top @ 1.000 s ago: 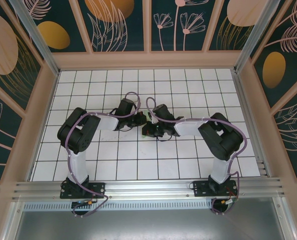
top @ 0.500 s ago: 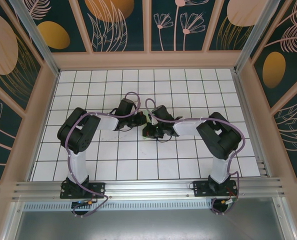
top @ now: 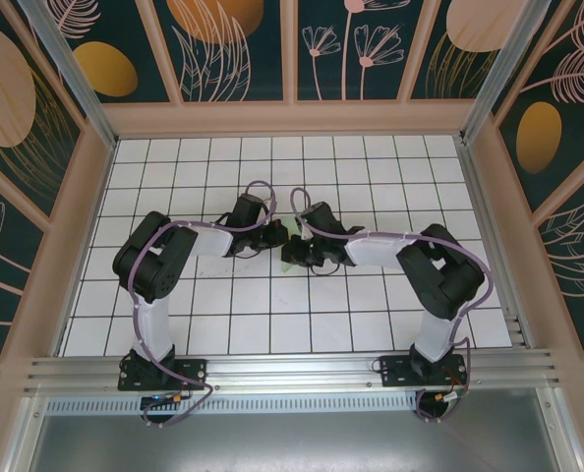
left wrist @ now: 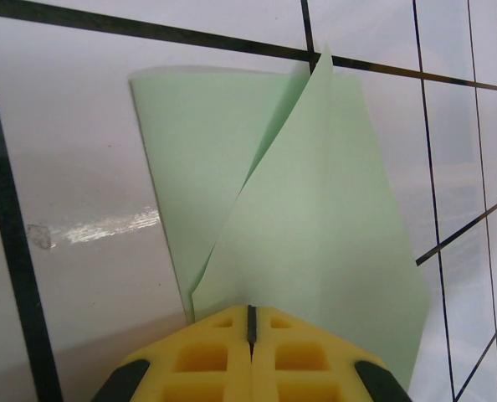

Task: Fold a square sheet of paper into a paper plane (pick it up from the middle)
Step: Fourth fold the wing at the center of the table.

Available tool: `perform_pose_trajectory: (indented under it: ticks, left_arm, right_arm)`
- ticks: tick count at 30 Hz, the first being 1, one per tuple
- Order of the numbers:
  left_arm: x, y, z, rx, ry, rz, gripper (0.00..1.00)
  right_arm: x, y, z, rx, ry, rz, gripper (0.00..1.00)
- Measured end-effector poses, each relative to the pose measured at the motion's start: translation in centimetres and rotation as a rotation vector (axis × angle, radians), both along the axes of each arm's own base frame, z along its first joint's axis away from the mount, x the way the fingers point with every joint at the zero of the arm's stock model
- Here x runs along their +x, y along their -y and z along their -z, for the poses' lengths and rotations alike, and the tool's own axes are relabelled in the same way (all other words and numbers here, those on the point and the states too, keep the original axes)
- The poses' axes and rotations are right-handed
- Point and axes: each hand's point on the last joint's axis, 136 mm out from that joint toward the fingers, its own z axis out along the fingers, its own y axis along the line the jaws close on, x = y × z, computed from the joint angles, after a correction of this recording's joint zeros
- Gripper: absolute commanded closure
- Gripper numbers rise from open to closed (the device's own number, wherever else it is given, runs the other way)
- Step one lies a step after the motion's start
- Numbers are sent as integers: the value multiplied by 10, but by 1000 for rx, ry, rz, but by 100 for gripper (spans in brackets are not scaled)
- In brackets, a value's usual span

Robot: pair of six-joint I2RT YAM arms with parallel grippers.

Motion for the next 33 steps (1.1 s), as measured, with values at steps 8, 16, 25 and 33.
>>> perform_pose_trajectory:
  ticks: [8,16,25,33]
  left_arm:
    - [0,0,-1,-1,1,1,95]
    - [-1,1,-1,-7,-2,8,95]
    - [-2,2,-1,-9,-2,13,97]
    - [-2,2,-1,-8,-2,14,97]
  right_arm:
    - [29,24,7,-34,9,95,85]
    - [28,24,25,-59,-27,92,84]
    - [42,22,15,-8,-1,120,91]
    - [47,22,31,-21,-26,125,93]
